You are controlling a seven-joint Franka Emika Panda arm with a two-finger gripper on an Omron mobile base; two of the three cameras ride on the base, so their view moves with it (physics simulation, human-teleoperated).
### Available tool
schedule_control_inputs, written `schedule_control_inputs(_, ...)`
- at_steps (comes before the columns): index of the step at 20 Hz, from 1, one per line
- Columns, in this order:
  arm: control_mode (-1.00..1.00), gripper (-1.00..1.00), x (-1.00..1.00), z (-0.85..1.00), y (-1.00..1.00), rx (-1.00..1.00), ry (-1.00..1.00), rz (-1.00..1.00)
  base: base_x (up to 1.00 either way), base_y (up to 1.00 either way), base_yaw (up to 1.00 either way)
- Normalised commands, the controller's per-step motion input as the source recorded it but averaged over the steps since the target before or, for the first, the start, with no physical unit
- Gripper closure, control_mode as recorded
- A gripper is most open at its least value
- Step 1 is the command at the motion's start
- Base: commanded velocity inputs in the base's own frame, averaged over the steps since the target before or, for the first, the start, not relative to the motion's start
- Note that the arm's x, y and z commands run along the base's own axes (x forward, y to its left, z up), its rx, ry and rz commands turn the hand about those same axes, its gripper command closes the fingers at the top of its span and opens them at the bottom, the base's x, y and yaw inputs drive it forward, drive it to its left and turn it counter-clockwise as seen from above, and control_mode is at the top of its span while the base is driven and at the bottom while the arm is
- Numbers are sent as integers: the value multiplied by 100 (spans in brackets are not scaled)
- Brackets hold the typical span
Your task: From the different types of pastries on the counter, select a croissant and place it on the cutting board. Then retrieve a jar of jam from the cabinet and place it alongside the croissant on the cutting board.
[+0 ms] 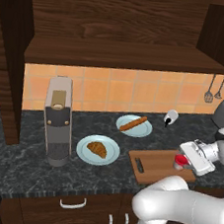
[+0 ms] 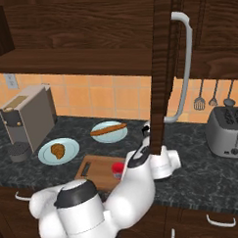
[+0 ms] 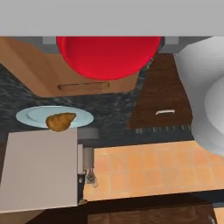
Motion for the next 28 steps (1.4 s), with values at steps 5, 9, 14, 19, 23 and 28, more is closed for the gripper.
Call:
schedule_control_inputs(5,-100,100,33,-25,-26,0,0,0,0,0,0)
schedule_control_inputs(9,-100,100,30,-32,-24,-1,0,0,0,0,0)
schedule_control_inputs(14,-100,100,30,-34,-13,-2,0,0,0,0,0)
schedule_control_inputs(19,-100,-100,4,-27,-6,0,0,0,0,0,0)
schedule_control_inputs(23,-100,-100,0,-4,0,0,1,0,0,0,0)
schedule_control_inputs(28,-100,-100,-7,0,0,0,4,0,0,0,0)
